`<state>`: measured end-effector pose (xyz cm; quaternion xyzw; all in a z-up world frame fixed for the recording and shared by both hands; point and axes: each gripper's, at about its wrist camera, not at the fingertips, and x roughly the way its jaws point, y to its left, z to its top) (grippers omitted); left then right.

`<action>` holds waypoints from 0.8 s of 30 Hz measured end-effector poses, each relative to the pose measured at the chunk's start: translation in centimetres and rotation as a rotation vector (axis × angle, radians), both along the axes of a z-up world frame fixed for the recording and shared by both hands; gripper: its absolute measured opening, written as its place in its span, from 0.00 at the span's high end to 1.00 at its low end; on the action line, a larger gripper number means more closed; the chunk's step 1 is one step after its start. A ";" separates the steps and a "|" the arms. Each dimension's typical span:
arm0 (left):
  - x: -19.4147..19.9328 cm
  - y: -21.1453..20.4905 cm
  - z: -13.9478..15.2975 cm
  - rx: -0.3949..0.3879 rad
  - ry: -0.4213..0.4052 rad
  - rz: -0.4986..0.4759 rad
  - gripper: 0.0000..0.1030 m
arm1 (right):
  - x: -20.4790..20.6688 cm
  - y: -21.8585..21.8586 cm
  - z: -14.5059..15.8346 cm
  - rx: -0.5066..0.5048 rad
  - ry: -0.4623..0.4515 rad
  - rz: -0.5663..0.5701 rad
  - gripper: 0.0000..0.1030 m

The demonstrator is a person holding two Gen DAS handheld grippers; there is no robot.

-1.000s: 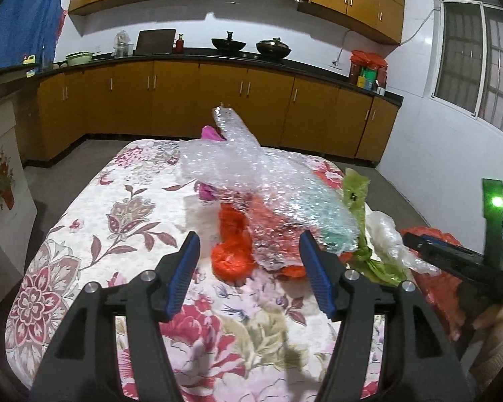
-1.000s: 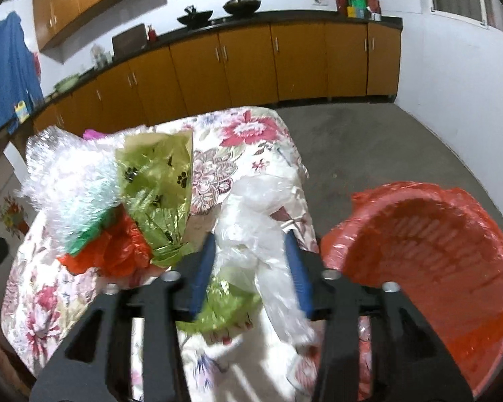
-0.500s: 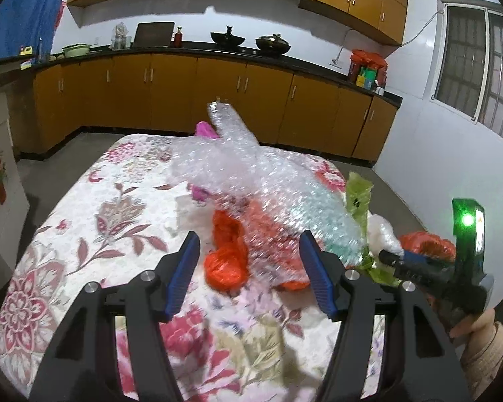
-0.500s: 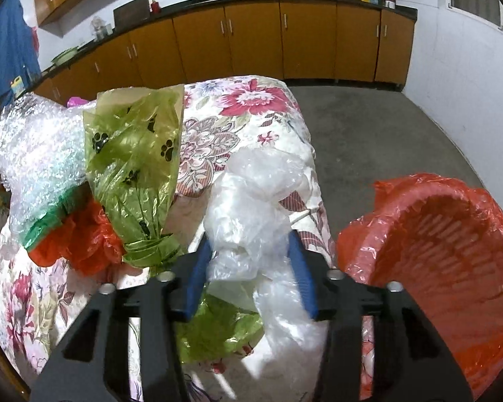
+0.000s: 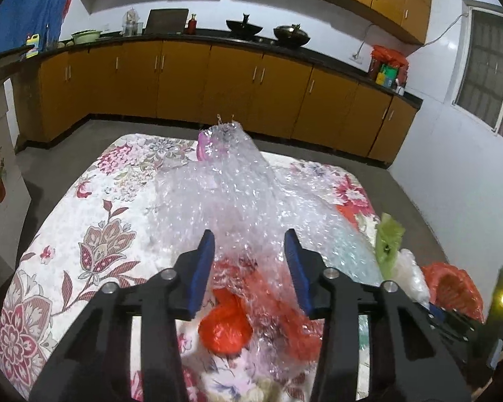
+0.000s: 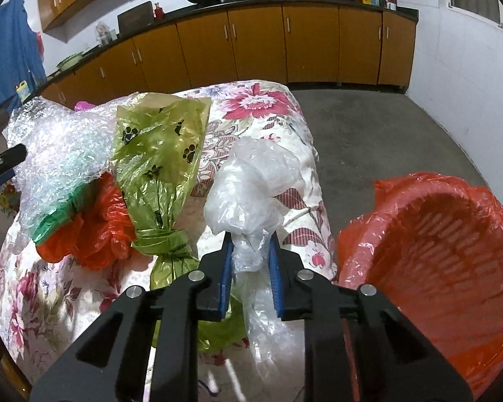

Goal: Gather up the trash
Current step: 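Grasp another clear plastic bag with the right tool while the left tool grasps bubble wrap, then carry the clear bag with the right tool over the orange basket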

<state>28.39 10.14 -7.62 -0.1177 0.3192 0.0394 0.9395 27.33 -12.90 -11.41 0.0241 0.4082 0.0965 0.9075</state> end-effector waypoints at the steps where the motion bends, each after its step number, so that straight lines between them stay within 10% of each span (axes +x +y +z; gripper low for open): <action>1: 0.3 0.0 -0.1 -0.006 0.007 -0.004 0.68 | 0.0 0.0 0.0 0.001 -0.001 0.001 0.81; 7: 0.5 -0.7 -0.3 -0.002 -0.009 -0.051 0.92 | -0.4 0.0 0.2 -0.002 -0.012 0.010 0.84; 24: -4.2 -0.4 4.1 -0.023 -0.170 -0.120 0.94 | -2.4 -1.0 3.0 0.040 -0.082 0.007 0.85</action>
